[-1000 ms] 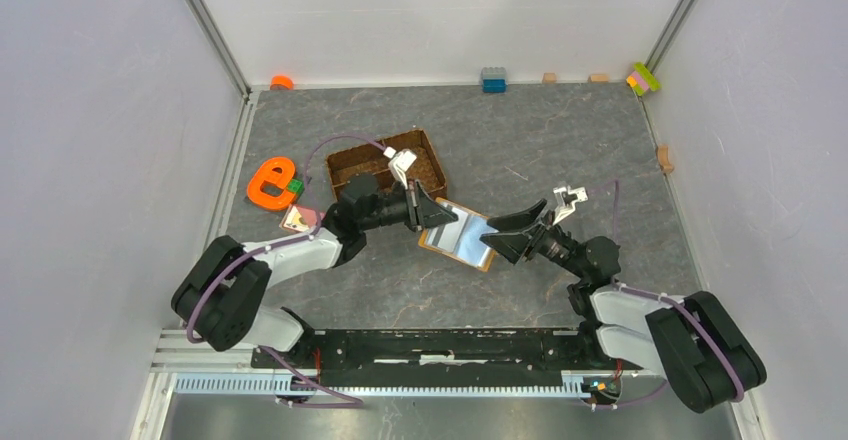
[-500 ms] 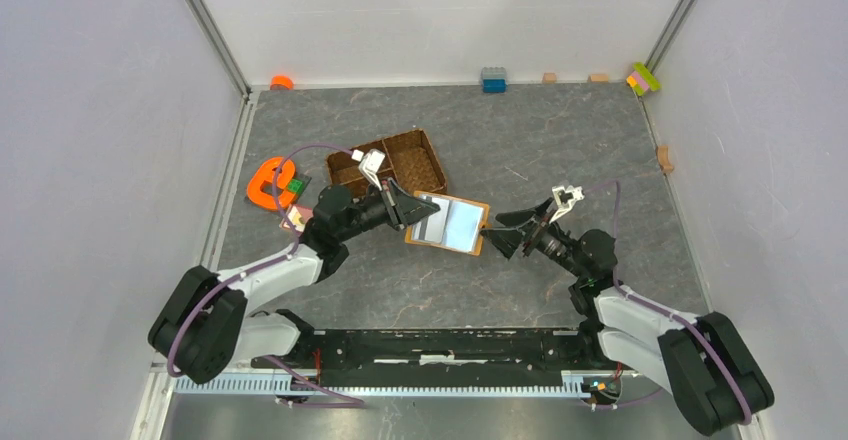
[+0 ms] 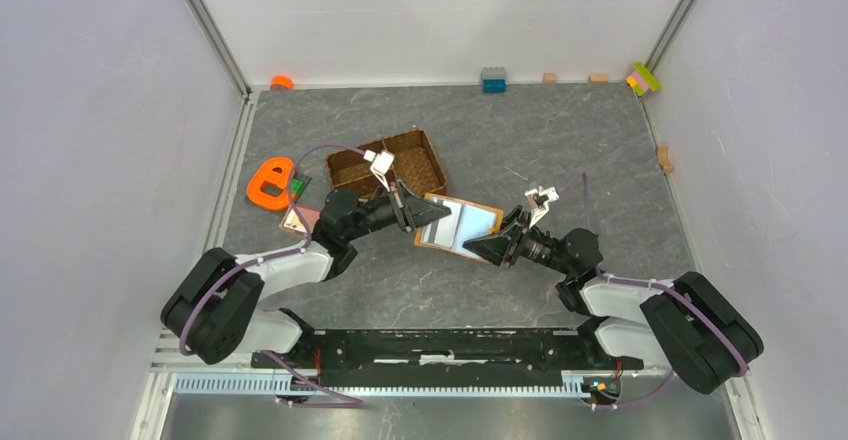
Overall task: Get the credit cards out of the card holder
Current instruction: Remove the credit card from the card holder.
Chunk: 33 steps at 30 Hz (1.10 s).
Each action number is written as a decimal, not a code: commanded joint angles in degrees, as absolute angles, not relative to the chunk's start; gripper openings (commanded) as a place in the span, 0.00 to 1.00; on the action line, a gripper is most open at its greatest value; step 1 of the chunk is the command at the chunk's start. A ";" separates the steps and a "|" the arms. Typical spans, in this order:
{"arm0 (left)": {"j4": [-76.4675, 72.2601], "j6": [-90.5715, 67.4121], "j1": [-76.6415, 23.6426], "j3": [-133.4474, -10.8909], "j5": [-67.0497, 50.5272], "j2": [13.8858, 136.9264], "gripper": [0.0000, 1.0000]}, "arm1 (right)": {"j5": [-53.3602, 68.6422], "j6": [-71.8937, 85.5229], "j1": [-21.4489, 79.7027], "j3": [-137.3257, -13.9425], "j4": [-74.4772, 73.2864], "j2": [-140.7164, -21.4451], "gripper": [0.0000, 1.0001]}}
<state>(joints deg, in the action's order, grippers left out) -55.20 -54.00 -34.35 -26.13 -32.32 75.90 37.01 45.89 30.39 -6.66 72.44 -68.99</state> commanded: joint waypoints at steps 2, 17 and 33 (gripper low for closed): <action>-54.18 -53.19 -37.50 -31.61 -35.46 78.22 0.03 | 37.09 48.12 30.67 -7.41 79.50 -69.51 0.17; -40.43 -50.10 -37.60 -37.24 -37.62 82.14 0.34 | 41.21 71.66 20.97 -3.00 109.32 -80.89 0.00; -37.97 -48.43 -37.54 -37.15 -39.19 79.88 0.45 | 43.42 74.09 18.46 -3.43 112.12 -82.80 0.00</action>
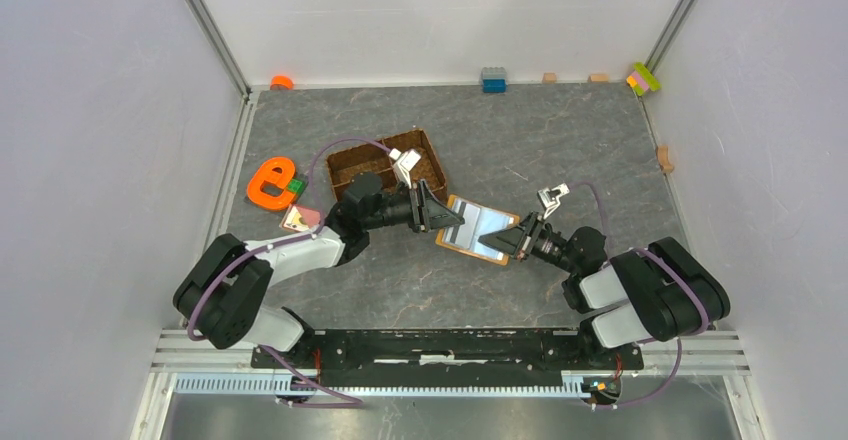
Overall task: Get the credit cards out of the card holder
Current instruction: Remove the credit card from the card holder.
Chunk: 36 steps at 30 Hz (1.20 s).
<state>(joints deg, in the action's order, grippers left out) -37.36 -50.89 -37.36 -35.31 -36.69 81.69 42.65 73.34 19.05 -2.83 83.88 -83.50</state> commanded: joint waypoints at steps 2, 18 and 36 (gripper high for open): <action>-37.96 -48.67 -37.54 -37.21 -39.37 80.04 0.45 | 43.75 74.41 18.20 -3.67 112.06 -82.60 0.00; -39.11 -49.66 -37.60 -37.49 -41.65 80.07 0.35 | 46.04 74.75 15.78 -3.69 112.11 -80.42 0.00; -44.48 -52.66 -36.30 -36.01 -43.50 79.94 0.37 | 46.89 74.43 15.45 -3.69 112.15 -80.21 0.00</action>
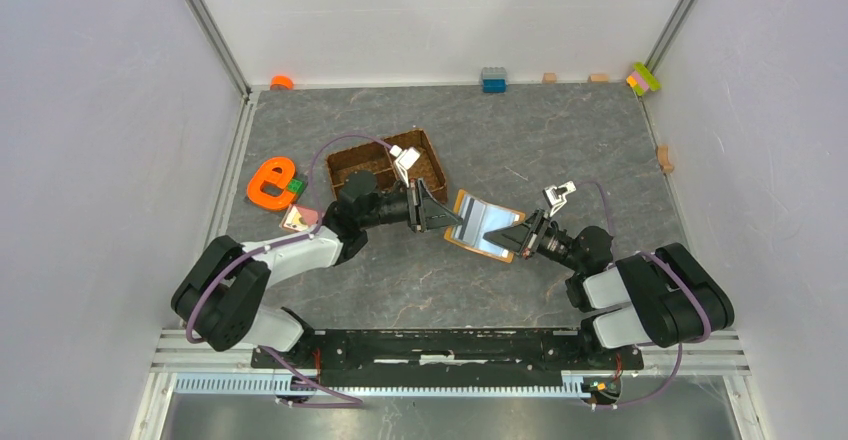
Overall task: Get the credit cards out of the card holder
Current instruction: Remove the credit card from the card holder.
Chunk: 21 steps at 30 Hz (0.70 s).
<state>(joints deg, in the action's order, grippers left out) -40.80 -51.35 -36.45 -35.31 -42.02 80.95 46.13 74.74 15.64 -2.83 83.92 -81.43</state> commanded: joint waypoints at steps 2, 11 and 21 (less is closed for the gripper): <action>-44.48 -52.73 -36.30 -36.00 -43.42 80.28 0.30 | 46.94 74.34 15.38 -3.69 112.12 -79.67 0.00; -44.30 -52.65 -36.21 -36.21 -43.35 81.24 0.06 | 47.07 73.59 15.38 -3.47 111.90 -78.59 0.00; -47.57 -54.56 -36.21 -35.88 -44.26 82.73 0.21 | 46.70 71.70 15.55 -3.28 109.55 -76.68 0.03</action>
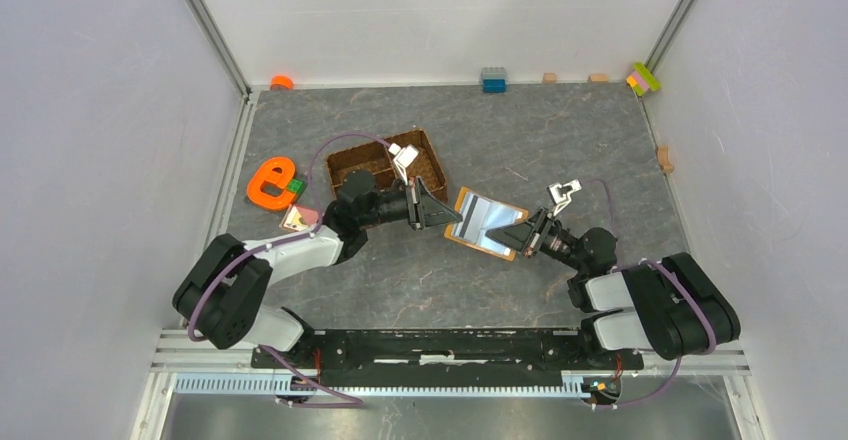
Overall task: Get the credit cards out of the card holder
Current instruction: Remove the credit card from the card holder.
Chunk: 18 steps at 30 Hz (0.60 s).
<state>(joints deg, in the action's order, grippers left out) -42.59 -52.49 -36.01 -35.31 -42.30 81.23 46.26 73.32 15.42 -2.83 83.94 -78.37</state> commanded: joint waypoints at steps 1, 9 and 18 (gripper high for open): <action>-48.04 -54.94 -36.21 -35.91 -44.52 83.14 0.24 | 46.68 71.67 15.58 -3.34 109.58 -76.50 0.03; -51.32 -56.77 -36.21 -35.76 -45.85 84.45 0.21 | 46.58 71.44 16.08 -3.43 109.58 -76.16 0.01; -54.82 -58.71 -35.83 -34.93 -46.32 84.07 0.02 | 45.73 69.61 15.93 -2.85 106.55 -76.01 0.32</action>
